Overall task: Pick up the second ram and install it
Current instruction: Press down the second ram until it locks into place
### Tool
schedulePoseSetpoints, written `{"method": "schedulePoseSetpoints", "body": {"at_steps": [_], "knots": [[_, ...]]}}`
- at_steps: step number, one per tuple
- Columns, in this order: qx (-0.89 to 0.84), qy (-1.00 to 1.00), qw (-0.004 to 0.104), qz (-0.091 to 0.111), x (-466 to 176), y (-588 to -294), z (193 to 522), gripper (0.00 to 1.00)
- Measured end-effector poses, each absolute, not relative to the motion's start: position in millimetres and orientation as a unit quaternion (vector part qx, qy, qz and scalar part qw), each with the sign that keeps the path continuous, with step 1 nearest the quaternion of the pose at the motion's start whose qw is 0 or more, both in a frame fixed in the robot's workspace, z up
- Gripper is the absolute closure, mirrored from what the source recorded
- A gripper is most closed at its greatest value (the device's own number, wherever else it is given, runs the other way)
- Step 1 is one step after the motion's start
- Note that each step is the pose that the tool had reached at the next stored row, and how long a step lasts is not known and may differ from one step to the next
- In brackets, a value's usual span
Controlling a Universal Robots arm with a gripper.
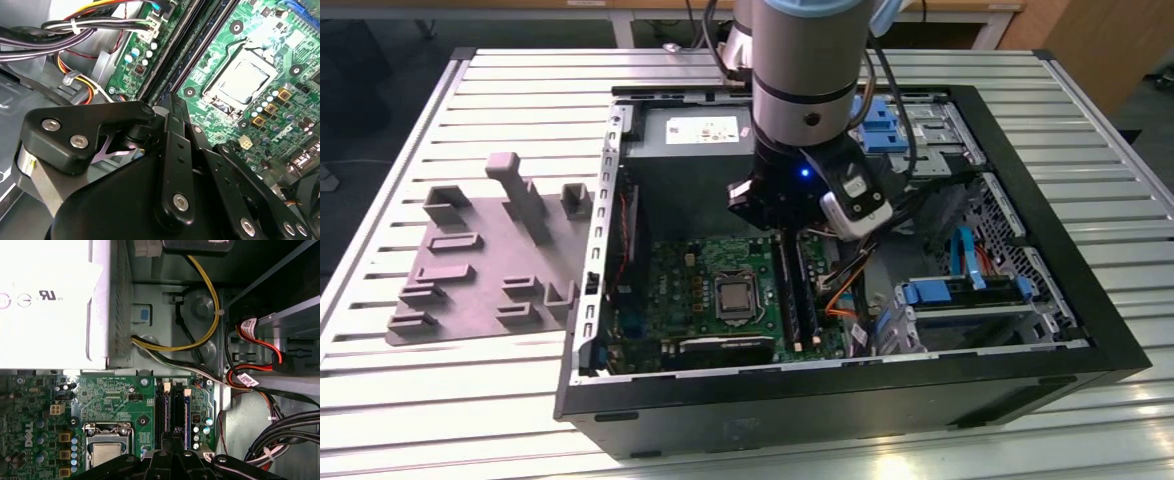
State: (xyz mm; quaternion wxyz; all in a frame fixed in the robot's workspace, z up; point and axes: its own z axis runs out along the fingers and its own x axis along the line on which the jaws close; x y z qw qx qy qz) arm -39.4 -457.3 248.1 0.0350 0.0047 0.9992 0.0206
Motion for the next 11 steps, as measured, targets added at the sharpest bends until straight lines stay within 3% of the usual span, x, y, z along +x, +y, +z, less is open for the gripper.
{"method": "schedulePoseSetpoints", "body": {"at_steps": [11], "knots": [[0.005, 0.999, 0.035, 0.021, -39.4, -454.0, 245.6, 0.89]]}}
